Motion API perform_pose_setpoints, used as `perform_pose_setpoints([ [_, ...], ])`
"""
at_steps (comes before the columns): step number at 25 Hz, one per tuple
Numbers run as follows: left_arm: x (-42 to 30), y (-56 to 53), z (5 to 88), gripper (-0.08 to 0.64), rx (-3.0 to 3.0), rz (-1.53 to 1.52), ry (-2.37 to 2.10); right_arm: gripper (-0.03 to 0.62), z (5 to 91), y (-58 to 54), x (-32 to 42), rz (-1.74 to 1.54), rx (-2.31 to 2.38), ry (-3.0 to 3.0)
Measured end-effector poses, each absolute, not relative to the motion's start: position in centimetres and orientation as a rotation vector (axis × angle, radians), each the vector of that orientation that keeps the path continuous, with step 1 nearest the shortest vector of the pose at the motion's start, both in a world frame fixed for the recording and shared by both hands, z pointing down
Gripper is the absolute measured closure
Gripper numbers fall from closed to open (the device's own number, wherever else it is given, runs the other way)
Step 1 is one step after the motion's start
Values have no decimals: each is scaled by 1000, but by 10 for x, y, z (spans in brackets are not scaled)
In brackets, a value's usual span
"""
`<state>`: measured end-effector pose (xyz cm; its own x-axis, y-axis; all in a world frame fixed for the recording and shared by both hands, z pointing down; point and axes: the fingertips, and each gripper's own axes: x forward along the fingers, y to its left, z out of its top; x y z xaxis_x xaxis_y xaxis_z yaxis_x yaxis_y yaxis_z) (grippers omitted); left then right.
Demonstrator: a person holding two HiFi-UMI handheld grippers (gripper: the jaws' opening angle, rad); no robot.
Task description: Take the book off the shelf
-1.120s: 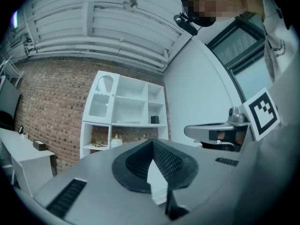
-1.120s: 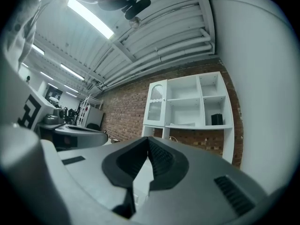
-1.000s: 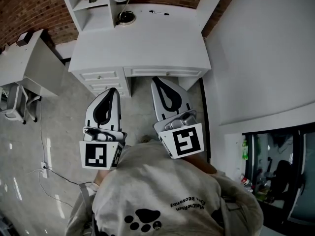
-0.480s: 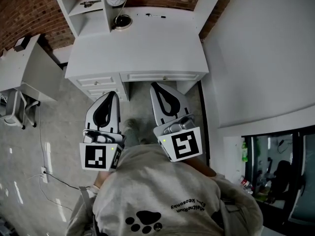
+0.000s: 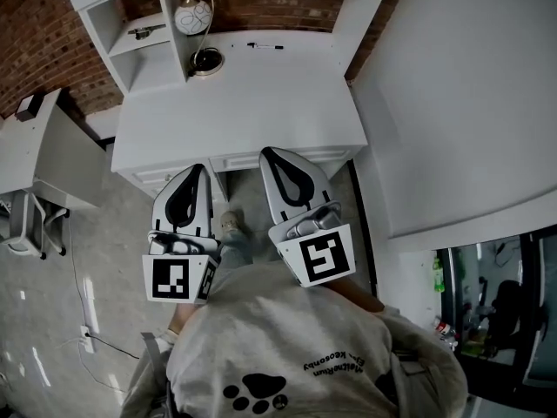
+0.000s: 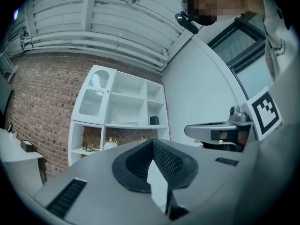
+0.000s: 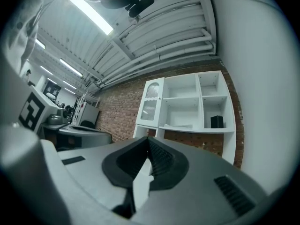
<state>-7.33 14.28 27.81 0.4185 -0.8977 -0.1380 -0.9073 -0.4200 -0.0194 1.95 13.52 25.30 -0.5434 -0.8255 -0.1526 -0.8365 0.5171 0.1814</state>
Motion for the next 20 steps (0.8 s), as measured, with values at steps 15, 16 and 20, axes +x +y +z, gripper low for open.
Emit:
perform_pose_setpoints([
  [15, -88, -33, 259, 551, -2635, 281, 1495, 575, 252, -28, -4, 404, -1595, 2711],
  [16, -91, -43, 257, 551, -2636, 289, 1494, 575, 250, -37, -7, 414, -1598, 2713],
  [20, -101, -75, 263, 551, -2666, 237, 1506, 575, 243, -65, -17, 415, -1607, 2721],
])
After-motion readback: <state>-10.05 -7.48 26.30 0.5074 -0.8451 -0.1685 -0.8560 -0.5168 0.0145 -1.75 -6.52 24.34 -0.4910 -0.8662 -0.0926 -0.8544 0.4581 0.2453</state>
